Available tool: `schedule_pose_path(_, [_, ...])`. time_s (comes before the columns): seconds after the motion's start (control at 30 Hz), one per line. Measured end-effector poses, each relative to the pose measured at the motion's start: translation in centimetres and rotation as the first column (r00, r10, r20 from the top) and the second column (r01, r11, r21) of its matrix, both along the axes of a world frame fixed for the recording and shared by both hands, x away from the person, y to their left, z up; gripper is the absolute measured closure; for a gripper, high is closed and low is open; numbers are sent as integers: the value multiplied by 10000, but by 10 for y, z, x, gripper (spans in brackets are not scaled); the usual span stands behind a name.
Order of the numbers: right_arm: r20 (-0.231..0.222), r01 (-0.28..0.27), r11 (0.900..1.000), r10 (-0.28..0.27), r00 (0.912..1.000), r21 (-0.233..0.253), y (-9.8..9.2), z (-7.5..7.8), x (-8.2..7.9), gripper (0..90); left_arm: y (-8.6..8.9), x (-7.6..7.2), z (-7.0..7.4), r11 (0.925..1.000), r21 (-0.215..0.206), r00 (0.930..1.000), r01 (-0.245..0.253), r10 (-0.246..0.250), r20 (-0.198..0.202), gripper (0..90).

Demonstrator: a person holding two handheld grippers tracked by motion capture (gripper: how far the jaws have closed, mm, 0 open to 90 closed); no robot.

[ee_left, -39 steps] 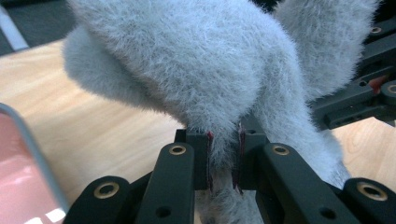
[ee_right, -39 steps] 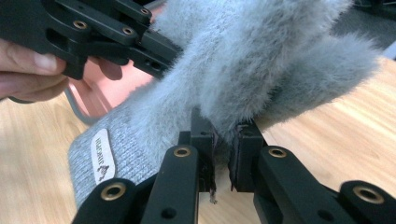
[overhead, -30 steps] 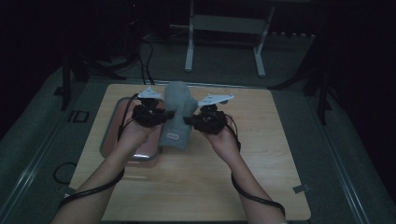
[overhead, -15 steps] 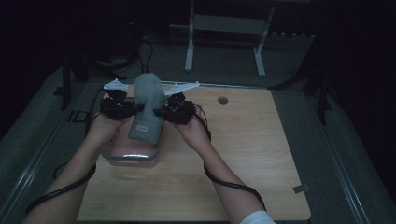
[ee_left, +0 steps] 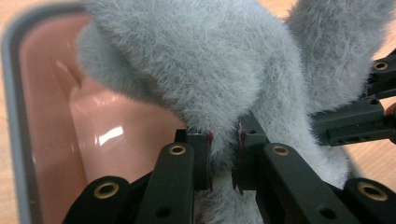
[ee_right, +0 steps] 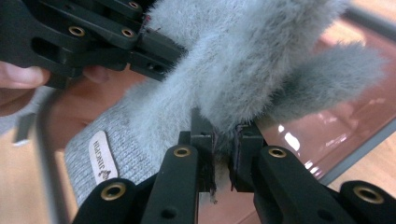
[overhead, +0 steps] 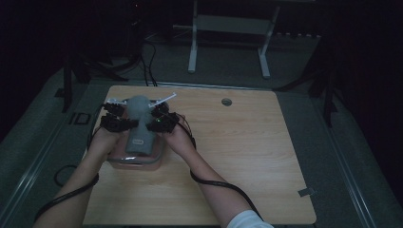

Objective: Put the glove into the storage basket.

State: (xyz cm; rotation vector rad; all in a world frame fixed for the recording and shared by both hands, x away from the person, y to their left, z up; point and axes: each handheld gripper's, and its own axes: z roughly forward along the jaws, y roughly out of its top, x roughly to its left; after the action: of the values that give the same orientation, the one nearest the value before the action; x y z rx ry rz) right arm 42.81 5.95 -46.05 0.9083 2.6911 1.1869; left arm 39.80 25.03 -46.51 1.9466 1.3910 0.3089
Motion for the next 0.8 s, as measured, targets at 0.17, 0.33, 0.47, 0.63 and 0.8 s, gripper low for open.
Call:
schedule_pose_path(0.17, [-160, 229, 9964, -243, 9996, -817, 14, -17, 4, 823, -1, 6, -14, 9995, 256, 9988, -159, 171, -453, 806])
schedule_pose_path(0.33, [-328, 495, 9903, -542, 9980, -1300, 21, -25, 7, 821, -3, 14, -23, 9985, 518, 9950, -196, 246, -969, 805])
schedule_pose_path(0.47, [-423, 608, 9814, -695, 9967, -1820, 26, -25, 10, 793, -6, 21, -26, 9970, 757, 9927, -129, 218, -1182, 802])
schedule_pose_path(0.63, [-566, 391, 9742, -530, 9970, -2224, 29, -26, 13, 664, -9, 27, -36, 9920, 1263, 9873, -58, 258, -1567, 793])
schedule_pose_path(0.8, [-517, 354, 9809, -461, 9976, -1913, 24, -18, 13, 561, -12, 31, -44, 9862, 1638, 9849, -233, 507, -1652, 744])
